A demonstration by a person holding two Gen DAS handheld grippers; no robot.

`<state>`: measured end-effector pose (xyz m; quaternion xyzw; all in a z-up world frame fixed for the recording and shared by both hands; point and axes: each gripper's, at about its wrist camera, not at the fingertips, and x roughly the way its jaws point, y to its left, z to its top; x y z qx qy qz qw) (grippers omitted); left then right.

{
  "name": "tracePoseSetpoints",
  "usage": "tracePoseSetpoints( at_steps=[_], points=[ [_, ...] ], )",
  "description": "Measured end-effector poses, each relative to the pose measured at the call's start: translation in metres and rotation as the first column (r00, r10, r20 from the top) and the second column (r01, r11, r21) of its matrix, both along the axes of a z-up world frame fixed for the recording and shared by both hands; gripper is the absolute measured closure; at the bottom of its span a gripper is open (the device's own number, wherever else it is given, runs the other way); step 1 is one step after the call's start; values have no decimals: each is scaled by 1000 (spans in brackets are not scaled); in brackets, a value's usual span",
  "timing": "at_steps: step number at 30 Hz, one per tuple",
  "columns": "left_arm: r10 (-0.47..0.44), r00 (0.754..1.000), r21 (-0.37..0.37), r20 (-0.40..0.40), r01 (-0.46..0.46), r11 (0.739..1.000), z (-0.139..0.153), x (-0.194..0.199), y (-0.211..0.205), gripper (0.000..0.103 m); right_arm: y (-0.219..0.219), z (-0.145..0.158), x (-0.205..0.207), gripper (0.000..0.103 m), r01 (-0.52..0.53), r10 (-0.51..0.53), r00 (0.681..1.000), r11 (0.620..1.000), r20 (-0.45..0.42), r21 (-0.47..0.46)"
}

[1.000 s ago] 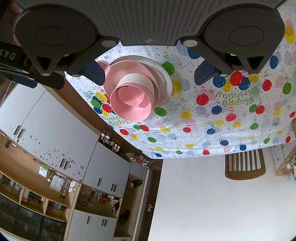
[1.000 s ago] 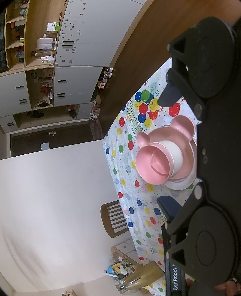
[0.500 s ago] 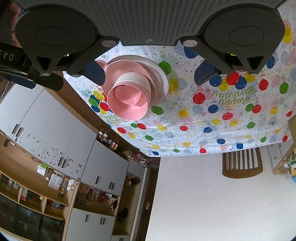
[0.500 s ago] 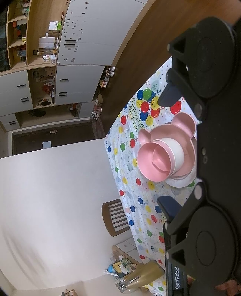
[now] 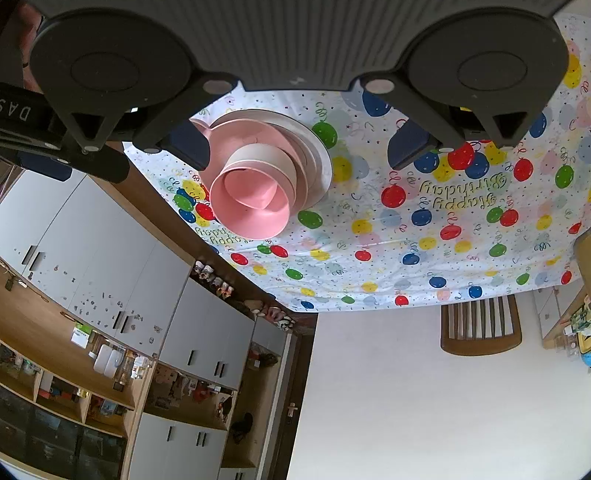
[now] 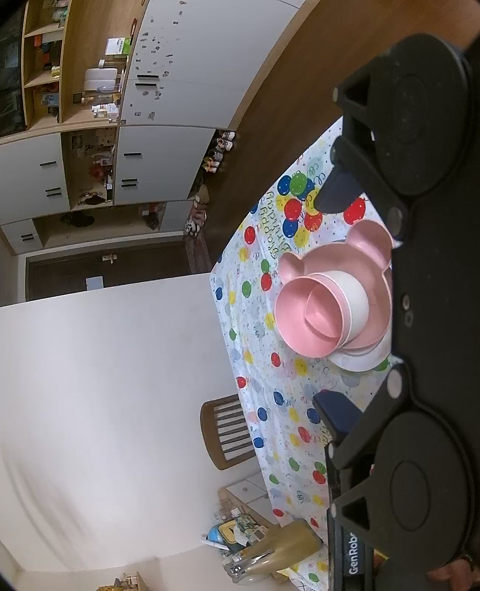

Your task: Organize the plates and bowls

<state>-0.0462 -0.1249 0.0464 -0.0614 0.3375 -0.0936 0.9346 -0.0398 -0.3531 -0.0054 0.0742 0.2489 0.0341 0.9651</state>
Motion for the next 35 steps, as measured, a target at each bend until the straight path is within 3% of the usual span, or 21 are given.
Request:
tracePoseSetpoints(
  at_steps=[19,35],
  points=[
    [10,998,-5,-63,-10,1000,-12,4,5,0,-2,-4,4,0,6,-6,999,1000,-36,4],
    [10,998,-9,-66,-11,1000,-13,7,8,0,-2,-5,8,0,12,-12,999,1000,-46,3]
  ],
)
